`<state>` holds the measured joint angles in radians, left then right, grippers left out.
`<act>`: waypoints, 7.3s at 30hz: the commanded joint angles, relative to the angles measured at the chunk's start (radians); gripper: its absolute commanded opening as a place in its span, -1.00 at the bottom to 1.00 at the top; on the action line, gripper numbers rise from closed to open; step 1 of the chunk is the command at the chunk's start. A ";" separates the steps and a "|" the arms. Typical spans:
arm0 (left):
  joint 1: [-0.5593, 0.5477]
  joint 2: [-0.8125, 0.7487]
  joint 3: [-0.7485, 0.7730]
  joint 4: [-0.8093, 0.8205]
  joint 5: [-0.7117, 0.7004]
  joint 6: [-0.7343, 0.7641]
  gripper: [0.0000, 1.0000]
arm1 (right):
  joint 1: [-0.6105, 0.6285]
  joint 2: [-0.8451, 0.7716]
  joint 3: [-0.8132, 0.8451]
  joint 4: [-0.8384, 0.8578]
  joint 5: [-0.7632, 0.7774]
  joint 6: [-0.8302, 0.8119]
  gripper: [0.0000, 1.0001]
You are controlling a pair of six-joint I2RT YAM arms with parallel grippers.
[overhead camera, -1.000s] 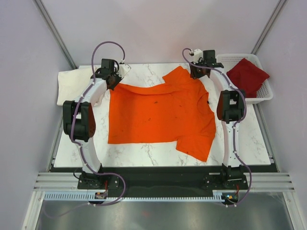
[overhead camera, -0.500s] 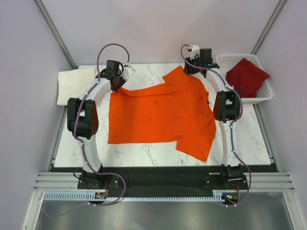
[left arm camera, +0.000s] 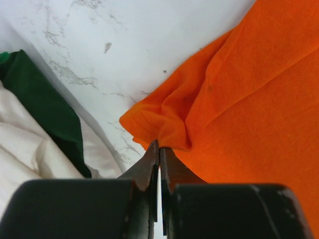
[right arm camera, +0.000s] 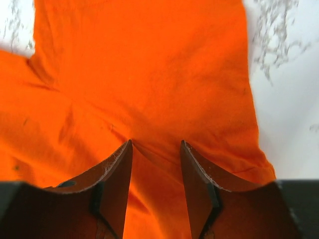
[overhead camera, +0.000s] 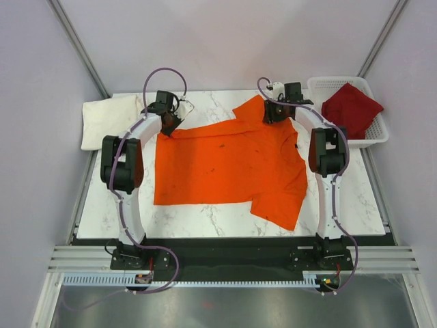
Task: Fold and stack the t-shirts
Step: Fold the tshirt
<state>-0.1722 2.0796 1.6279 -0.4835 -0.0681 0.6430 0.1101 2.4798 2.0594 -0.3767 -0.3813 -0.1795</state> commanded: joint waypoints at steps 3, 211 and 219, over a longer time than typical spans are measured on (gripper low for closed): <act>0.003 0.014 -0.025 0.002 0.011 -0.040 -0.96 | -0.004 -0.147 -0.123 -0.024 0.016 -0.035 0.01; 0.122 0.106 0.075 -0.325 0.209 -0.198 -0.25 | -0.213 -0.171 -0.114 -0.275 -0.248 -0.081 -0.97; 0.132 0.114 0.076 -0.302 0.177 -0.215 -0.30 | -0.269 -0.212 -0.122 -0.254 -0.228 -0.054 -1.00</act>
<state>-0.0559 2.1654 1.6871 -0.8112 0.1555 0.4599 -0.1200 2.3123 1.9030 -0.6571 -0.5911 -0.2523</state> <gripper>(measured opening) 0.356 0.010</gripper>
